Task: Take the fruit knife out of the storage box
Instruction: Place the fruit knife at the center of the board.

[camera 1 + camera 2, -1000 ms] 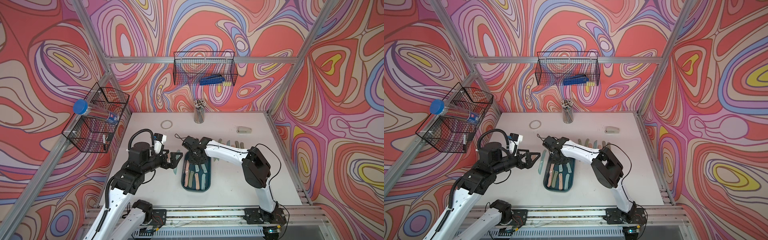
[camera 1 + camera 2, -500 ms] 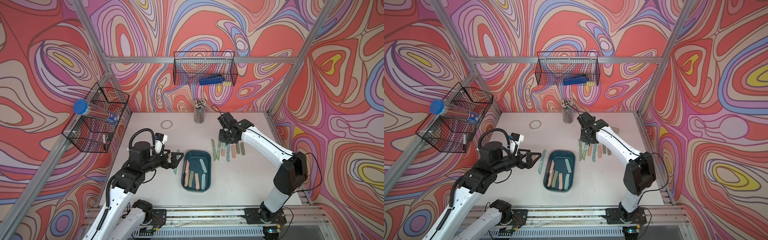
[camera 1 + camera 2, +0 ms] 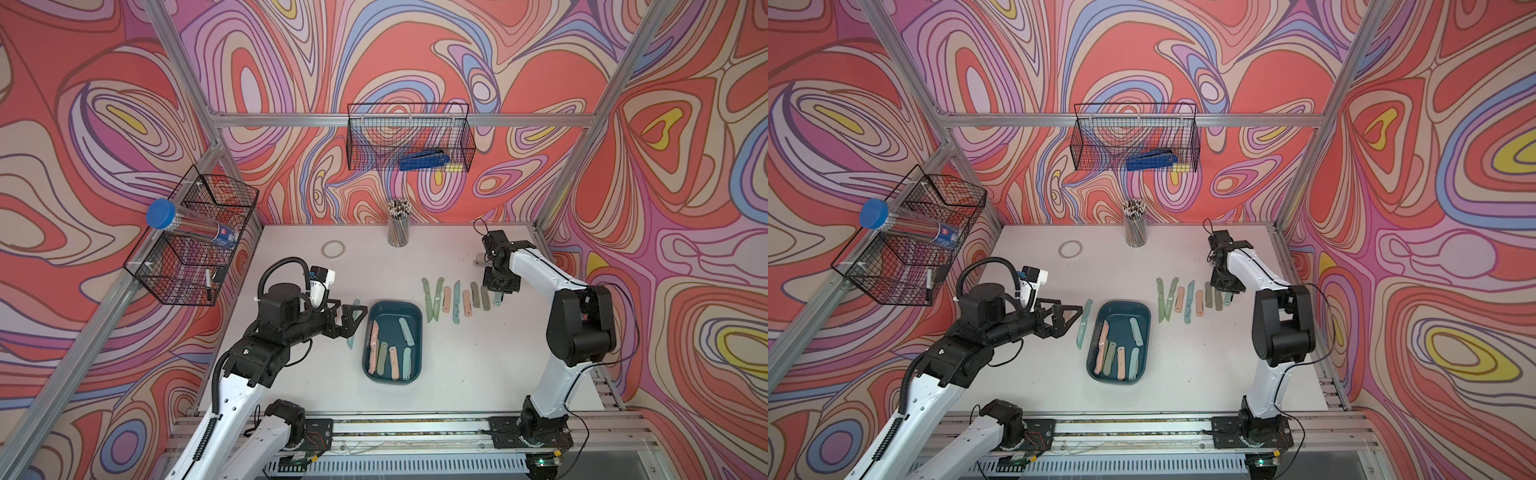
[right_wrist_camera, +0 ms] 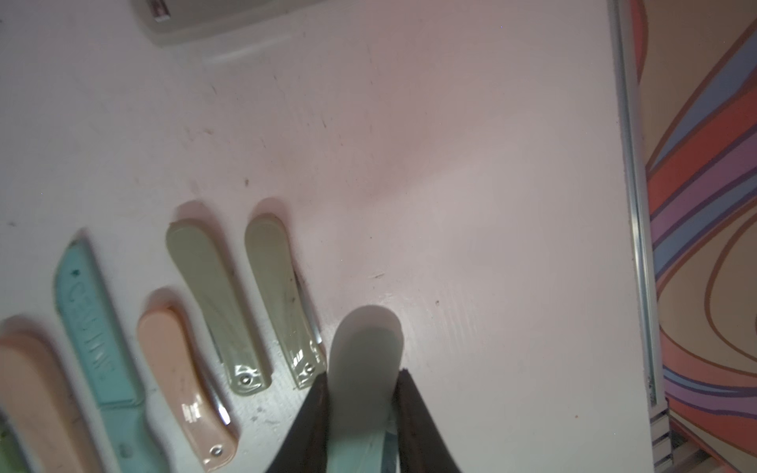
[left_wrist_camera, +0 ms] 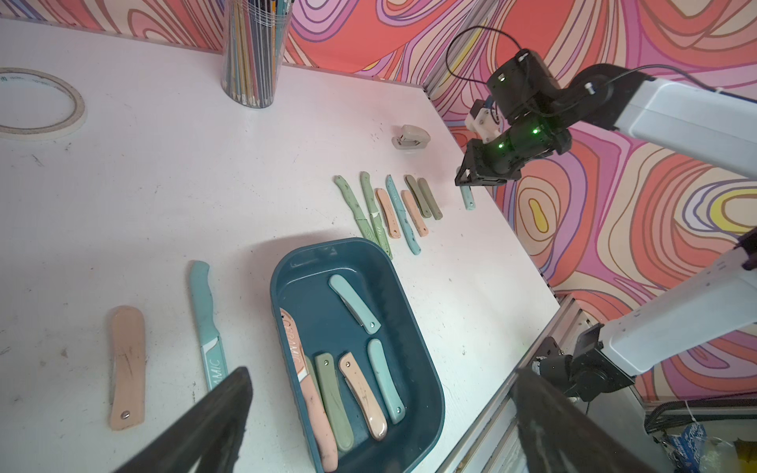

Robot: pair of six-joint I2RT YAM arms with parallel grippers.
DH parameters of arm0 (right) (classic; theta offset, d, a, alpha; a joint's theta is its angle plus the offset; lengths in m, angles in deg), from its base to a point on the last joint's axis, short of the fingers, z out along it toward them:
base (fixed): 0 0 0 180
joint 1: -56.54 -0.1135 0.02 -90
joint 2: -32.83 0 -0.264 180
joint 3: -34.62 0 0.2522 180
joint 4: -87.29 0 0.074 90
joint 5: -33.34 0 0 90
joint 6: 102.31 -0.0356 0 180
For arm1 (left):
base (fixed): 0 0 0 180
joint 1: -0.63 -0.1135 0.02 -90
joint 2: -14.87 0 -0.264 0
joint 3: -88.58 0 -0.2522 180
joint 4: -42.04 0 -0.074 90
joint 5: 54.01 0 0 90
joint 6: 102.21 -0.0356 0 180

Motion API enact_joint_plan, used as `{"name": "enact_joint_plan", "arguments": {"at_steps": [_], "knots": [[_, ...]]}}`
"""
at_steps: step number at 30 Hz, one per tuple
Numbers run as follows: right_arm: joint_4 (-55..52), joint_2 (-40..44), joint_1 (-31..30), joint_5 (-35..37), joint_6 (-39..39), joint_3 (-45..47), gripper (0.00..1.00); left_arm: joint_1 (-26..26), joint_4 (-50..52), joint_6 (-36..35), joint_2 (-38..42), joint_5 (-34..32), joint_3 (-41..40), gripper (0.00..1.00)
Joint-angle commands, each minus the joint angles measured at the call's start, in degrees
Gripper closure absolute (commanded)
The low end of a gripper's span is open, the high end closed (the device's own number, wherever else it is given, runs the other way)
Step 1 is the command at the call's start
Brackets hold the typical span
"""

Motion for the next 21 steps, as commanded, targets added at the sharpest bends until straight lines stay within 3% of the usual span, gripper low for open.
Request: {"name": "enact_joint_plan", "arguments": {"at_steps": [1, 21], "knots": [[1.6, -3.6, 0.4, 1.8, 3.5, -2.3, 0.75, 0.4, -1.8, -0.3, 0.1, 0.8, -0.5, 0.0], [6.1, -12.7, 2.7, -1.4, 8.8, -5.5, 0.72, 0.3, -1.7, -0.2, 0.3, 0.5, -0.6, 0.0]]}}
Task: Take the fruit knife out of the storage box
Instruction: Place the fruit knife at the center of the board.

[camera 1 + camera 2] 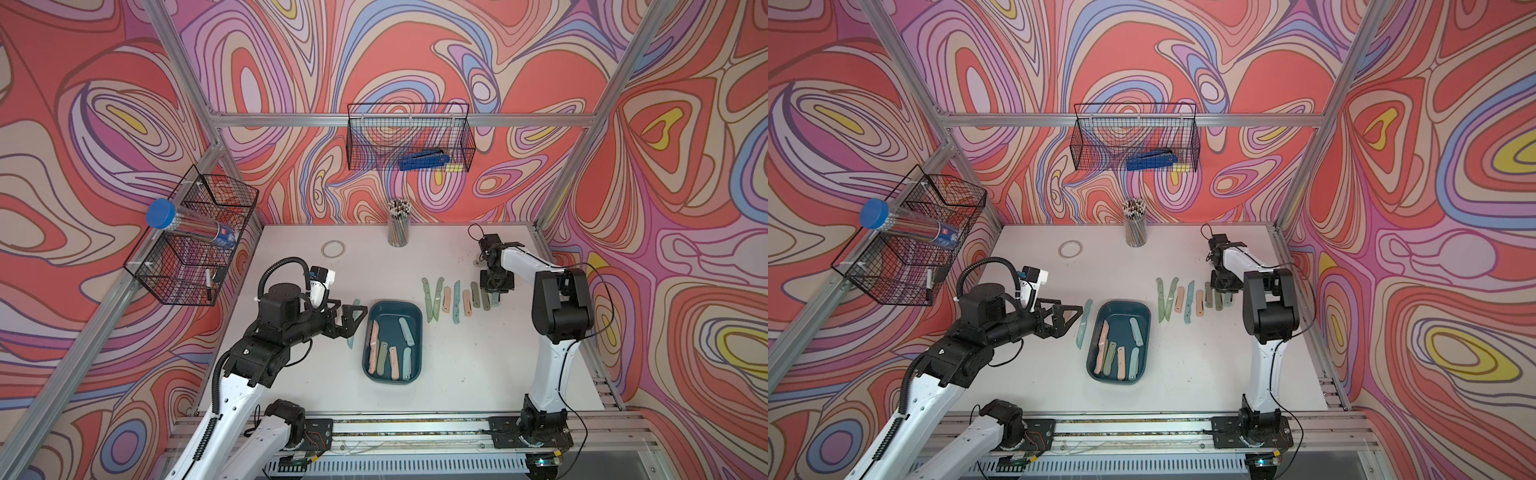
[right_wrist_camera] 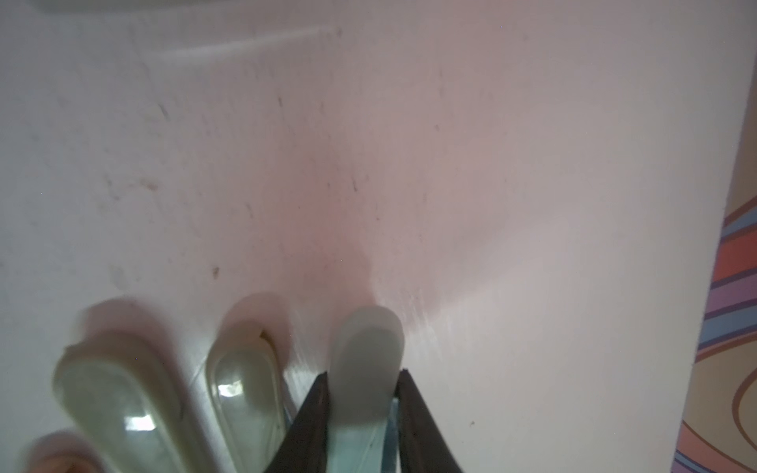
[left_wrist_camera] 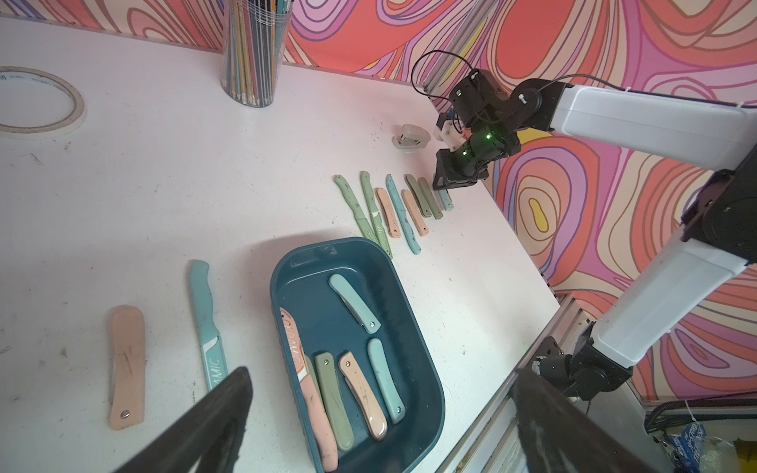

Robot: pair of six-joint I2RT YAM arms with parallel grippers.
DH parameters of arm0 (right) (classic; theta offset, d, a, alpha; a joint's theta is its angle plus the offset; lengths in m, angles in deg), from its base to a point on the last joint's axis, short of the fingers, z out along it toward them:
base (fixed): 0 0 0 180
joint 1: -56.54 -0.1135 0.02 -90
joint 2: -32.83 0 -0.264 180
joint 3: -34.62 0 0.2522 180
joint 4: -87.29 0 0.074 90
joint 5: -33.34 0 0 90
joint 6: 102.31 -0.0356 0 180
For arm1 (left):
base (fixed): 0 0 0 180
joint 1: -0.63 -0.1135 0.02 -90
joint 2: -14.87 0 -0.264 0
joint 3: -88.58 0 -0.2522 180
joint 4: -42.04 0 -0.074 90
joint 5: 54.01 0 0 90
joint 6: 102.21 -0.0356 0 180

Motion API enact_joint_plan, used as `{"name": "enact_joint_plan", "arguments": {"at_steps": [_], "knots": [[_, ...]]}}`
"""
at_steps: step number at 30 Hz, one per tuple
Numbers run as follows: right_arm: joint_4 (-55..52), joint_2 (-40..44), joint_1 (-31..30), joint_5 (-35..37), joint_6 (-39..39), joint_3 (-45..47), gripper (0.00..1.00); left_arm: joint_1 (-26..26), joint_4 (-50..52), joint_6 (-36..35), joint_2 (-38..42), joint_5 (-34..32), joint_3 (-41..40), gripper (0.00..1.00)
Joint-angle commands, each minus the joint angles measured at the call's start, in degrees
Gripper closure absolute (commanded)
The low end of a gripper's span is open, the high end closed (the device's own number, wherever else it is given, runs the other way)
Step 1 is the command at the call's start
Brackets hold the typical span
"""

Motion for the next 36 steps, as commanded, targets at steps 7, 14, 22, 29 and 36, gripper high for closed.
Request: {"name": "enact_joint_plan", "arguments": {"at_steps": [7, 14, 22, 29, 36], "knots": [[0.8, -2.3, 0.4, -0.4, 1.3, -2.1, 0.68, 0.4, -1.8, -0.3, -0.1, 0.6, -0.5, 0.0], [0.5, -1.6, 0.4, -0.1, 1.1, -1.7, 0.63, 0.4, -1.8, -0.2, -0.1, 0.5, -0.4, 0.0], [4.0, 12.9, -0.5, -1.6, -3.4, 3.5, 0.59, 0.4, -1.4, -0.3, 0.1, 0.0, -0.4, 0.0], [5.9, 31.2, -10.6, -6.2, -10.1, 8.7, 0.57, 0.3, -1.0, -0.5, 0.0, -0.4, -0.3, 0.0], [2.7, 32.3, -30.6, -3.1, -17.0, 6.2, 0.57, 0.4, 0.2, 0.0, 1.6, -1.1, -0.5, 0.0]]}}
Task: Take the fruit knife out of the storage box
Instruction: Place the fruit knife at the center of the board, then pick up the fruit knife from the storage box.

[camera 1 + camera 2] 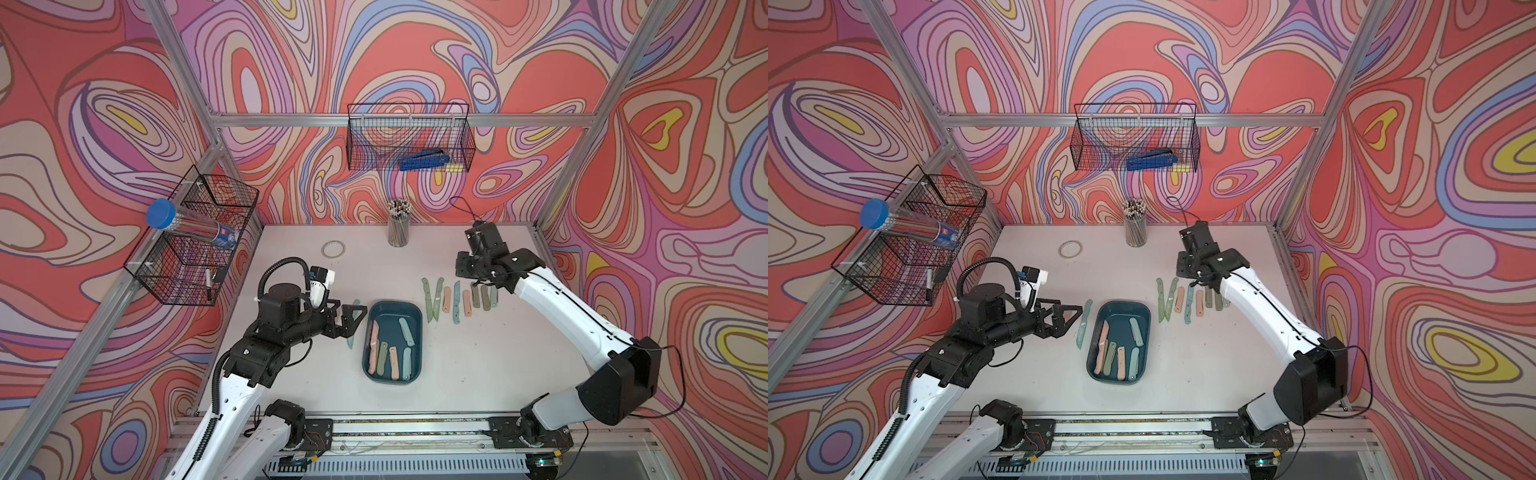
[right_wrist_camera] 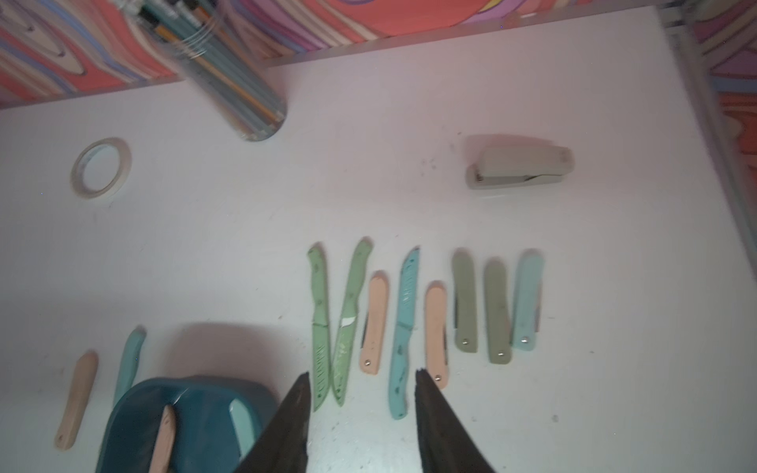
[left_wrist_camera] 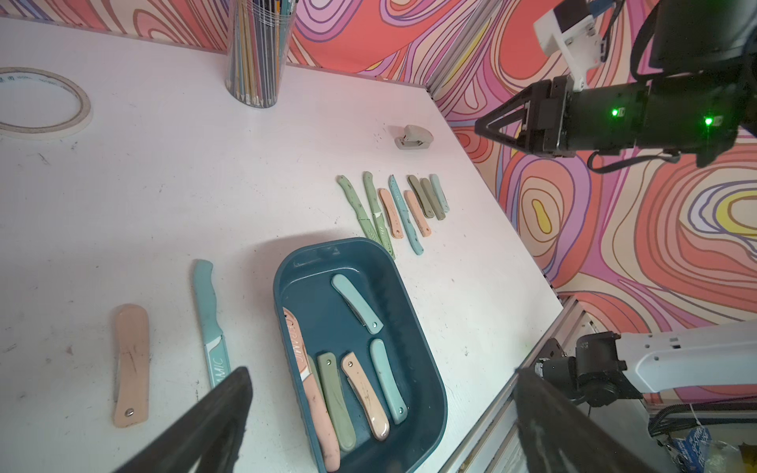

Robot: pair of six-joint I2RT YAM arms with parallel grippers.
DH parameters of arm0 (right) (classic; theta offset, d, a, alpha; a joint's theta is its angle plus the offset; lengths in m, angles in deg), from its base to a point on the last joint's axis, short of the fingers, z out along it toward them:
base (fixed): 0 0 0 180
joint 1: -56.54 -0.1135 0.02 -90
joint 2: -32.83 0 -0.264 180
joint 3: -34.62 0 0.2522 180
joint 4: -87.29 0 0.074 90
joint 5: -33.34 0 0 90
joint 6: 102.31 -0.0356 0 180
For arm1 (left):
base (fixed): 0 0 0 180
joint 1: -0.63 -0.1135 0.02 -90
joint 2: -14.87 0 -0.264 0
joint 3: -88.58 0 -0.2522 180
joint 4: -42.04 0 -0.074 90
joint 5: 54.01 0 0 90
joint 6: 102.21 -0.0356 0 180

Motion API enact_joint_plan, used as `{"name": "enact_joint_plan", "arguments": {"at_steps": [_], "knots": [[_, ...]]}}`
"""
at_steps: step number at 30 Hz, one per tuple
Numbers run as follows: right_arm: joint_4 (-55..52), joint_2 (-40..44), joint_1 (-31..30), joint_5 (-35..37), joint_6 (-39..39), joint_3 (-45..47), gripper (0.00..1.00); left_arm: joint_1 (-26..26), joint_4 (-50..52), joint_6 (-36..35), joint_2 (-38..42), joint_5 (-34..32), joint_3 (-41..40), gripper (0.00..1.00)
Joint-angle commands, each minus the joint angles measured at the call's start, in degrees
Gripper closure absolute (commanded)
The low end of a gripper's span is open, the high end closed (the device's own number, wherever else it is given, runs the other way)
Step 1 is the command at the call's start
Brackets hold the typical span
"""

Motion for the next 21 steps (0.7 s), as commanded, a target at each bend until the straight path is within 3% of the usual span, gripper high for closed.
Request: {"name": "enact_joint_plan", "arguments": {"at_steps": [1, 8, 14, 21], "knots": [[-1.3, -1.7, -7.5, 1.0, -5.1, -0.1, 0.57, 0.4, 0.1, 0.1, 1.4, -0.6, -0.6, 0.0], [2.4, -8.7, -21.6, 2.9, -7.6, -2.9, 0.56, 0.5, -0.6, 0.1, -0.2, -0.4, -0.7, 0.0], [1.0, -14.9, -26.8, 2.8, -9.9, -7.3, 0.56, 0.5, -1.5, 0.1, -2.0, -0.9, -1.2, 0.0], [-3.9, -21.2, -28.8, 2.5, -11.5, -12.6, 0.55, 2.6, 1.4, -0.2, -1.2, -5.8, -1.4, 0.0]]}}
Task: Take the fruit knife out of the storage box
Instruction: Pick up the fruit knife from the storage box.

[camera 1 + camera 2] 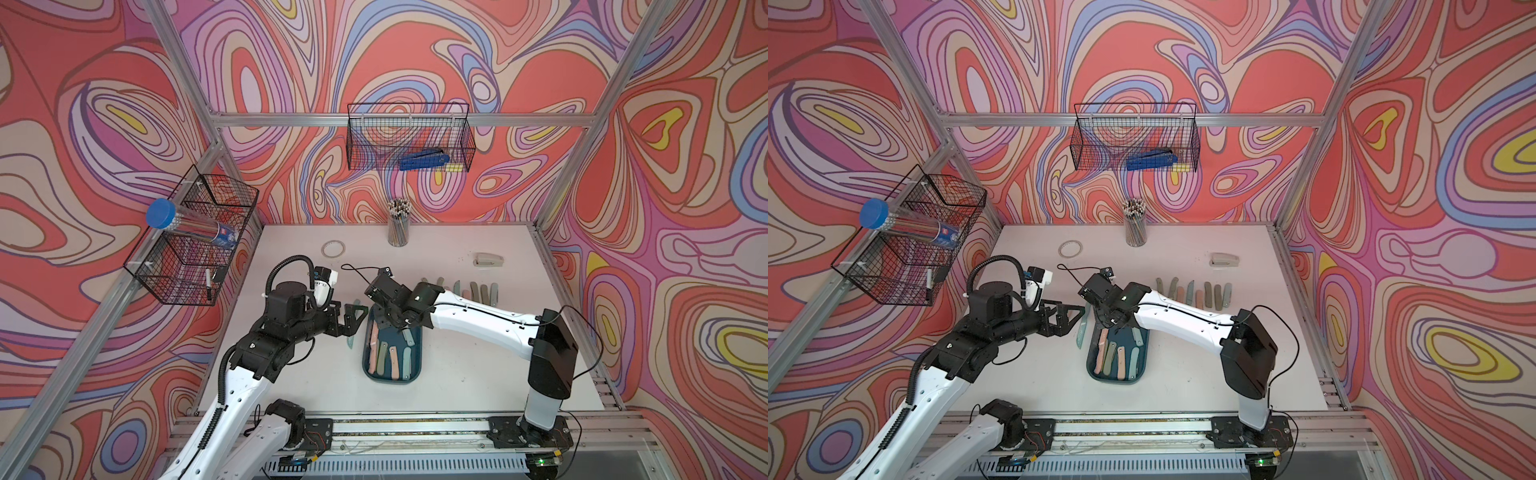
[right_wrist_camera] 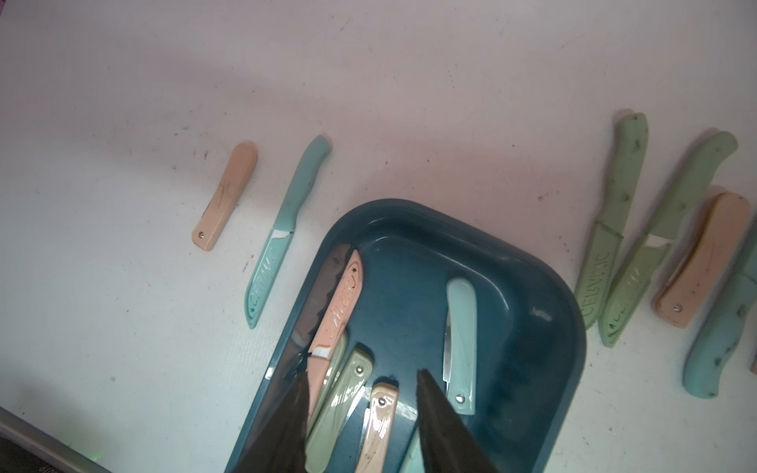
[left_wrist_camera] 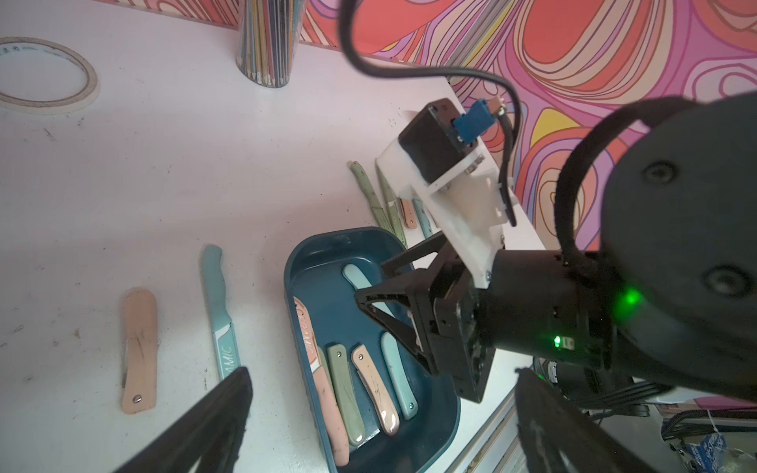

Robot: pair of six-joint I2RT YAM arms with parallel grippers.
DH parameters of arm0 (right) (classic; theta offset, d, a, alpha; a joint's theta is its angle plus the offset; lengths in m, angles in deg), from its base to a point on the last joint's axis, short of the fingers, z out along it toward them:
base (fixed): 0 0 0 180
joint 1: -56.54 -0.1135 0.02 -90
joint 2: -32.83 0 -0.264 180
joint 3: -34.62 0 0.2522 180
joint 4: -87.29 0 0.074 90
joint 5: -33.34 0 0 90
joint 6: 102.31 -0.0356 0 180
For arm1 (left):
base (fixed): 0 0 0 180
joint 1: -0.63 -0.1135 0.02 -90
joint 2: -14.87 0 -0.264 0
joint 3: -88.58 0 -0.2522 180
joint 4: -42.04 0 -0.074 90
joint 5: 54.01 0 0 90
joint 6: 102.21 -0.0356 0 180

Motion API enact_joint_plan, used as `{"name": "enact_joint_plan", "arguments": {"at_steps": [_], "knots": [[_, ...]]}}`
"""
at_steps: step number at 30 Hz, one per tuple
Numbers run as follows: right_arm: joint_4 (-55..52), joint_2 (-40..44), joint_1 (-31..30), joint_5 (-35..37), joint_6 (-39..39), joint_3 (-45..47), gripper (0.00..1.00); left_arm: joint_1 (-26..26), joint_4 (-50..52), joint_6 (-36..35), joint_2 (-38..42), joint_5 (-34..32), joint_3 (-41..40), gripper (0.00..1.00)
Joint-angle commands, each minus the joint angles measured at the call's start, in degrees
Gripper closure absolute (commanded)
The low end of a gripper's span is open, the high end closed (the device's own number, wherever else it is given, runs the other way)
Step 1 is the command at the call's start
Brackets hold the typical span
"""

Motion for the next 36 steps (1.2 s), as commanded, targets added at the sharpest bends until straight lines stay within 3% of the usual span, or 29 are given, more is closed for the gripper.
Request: {"name": "enact_joint_plan", "arguments": {"at_steps": [1, 9, 14, 19, 22, 30, 36], "knots": [[-3.9, -1.5, -0.6, 1.0, -1.5, -2.5, 0.55, 2.1, 1.6, -0.4, 1.8, -4.5, -0.7, 0.0], [-0.5, -1.0, -1.4, 3.0, 0.0, 3.4, 0.54, 4.4, 2.5, -0.6, 5.9, -7.7, -0.4, 0.0], [-1.9, -1.5, -1.4, 3.4, 1.2, 2.5, 0.51, 4.4, 6.6, -1.0, 7.9, -9.4, 1.1, 0.0], [-0.8, -1.4, -1.5, 4.6, 3.6, 2.4, 0.45, 4.5, 6.7, -0.6, 10.7, -10.2, -0.2, 0.0], [-1.3, -1.1, -1.5, 6.5, 4.2, 1.7, 0.37, 4.4, 6.0, -0.4, 11.2, -9.8, -0.6, 0.0], [-2.9, 0.3, -1.5, 8.8, 1.3, 3.1, 0.3, 4.5, 5.5, -0.4, 10.6, -8.1, -0.6, 0.0], [-0.2, 2.7, -1.5, 8.1, 0.5, 6.0, 0.16, 4.4, 5.4, -0.4, 10.3, -7.8, -0.6, 0.0]]}}
